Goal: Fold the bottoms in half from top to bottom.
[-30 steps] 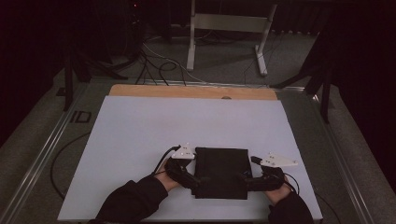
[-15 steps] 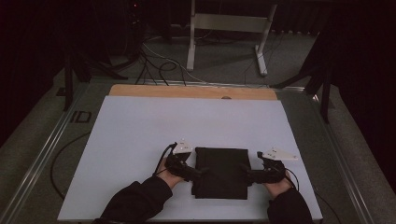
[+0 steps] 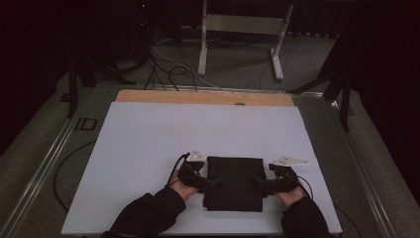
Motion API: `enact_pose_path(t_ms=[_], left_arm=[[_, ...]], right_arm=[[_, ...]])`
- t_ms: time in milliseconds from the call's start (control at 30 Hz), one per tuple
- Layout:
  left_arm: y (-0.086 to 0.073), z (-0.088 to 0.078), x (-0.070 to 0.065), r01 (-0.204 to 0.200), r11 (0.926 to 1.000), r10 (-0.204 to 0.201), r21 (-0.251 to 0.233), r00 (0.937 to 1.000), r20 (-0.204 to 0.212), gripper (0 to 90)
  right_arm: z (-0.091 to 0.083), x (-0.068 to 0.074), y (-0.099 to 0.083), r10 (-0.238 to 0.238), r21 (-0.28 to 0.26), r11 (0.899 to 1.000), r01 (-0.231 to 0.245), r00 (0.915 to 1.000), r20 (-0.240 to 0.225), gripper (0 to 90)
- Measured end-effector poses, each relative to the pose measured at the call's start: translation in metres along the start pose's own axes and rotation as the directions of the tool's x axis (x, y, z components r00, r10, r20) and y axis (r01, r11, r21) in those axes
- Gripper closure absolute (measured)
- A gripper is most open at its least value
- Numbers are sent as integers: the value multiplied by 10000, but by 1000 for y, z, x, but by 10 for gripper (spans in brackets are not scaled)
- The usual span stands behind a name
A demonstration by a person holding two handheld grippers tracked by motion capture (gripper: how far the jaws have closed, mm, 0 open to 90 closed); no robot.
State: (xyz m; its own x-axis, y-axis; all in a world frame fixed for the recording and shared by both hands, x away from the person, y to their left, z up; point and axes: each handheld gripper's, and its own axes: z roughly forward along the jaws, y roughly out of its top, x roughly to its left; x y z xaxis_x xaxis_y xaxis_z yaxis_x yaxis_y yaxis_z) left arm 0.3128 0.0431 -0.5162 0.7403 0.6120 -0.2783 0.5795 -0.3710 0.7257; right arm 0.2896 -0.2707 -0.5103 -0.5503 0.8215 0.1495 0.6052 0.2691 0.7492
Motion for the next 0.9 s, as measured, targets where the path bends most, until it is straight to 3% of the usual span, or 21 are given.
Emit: enact_pose_path(t_ms=[233, 533, 733, 800, 900], left_arm=[[-3, 8, 5, 168, 9986, -184, 495, 9993, 326, 0], [0, 10, 5, 642, 9962, -667, 595, 9969, 409, 0], [2, 10, 3, 699, 9938, -767, 867, 9941, 773, 1], [3, 11, 2, 803, 9925, -881, 918, 9926, 841, 4], [3, 10, 1, 1029, 9905, -1098, 908, 9911, 750, 33]], right_arm=[[3, -1, -1, -57, 416, 9991, 56, 10000, 24, 106], [8, -2, -3, 60, 792, 9968, -56, 10000, -47, 107], [11, 0, -3, 357, 1103, 9933, -336, 9992, -171, 119], [11, 1, -2, 609, 1139, 9920, -543, 9966, -554, 120], [12, 5, -1, 292, 1319, 9910, -234, 9987, -422, 121]])
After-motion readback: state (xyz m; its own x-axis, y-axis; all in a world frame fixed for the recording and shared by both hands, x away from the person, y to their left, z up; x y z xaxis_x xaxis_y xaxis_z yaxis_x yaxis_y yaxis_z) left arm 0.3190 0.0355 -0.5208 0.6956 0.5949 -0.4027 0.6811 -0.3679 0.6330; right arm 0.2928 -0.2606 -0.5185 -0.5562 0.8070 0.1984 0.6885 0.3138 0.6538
